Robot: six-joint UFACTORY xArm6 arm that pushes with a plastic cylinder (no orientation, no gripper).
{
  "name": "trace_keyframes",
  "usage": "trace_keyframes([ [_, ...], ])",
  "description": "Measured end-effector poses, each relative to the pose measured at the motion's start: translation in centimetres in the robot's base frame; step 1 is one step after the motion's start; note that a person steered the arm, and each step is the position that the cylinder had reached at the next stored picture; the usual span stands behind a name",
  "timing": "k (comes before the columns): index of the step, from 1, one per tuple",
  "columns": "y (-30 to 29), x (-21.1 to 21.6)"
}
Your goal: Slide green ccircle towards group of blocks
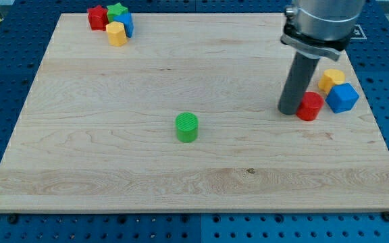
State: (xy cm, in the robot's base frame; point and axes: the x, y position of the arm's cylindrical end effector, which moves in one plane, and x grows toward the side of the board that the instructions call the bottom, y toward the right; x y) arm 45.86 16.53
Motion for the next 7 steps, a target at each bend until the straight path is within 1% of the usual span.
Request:
trace_keyframes([
  [1, 1.1, 0.0],
  [2, -0.4, 2.6],
  [3, -3.5, 7.3],
  [4, -11.2, 8.9],
  [5, -20.0, 8.9],
  [6, -24.2, 8.3],
  [7, -24.2, 7.8],
])
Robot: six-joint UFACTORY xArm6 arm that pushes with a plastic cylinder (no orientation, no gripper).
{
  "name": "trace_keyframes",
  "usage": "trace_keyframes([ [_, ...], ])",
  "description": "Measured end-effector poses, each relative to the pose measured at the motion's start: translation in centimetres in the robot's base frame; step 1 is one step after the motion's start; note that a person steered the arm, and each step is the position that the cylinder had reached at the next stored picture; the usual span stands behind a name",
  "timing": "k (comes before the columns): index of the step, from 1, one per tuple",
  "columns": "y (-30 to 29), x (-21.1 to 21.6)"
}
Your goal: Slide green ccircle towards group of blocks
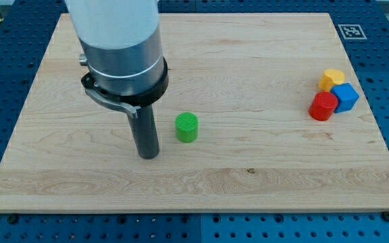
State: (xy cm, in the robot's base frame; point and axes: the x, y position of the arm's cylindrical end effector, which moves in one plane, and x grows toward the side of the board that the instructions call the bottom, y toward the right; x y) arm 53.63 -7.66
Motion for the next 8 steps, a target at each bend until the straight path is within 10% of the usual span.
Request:
trace_keyframes([
  [8, 16.1, -6.8],
])
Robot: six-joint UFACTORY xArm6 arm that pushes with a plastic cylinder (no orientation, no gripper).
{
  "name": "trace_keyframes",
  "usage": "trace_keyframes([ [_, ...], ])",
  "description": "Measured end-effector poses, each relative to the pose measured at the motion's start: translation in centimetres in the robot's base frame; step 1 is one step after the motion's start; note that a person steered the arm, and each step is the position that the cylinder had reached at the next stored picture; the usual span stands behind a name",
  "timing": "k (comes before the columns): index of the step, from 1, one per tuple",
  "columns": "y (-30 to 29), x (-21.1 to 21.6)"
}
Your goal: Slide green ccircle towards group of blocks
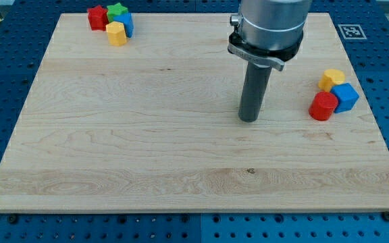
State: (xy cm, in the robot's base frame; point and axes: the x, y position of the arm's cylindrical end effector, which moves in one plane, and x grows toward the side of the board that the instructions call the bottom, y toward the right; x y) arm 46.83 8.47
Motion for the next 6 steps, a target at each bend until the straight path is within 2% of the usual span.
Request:
trace_keyframes([
  [4, -1.4, -8.5],
  [6, 1.5, -6.4],
])
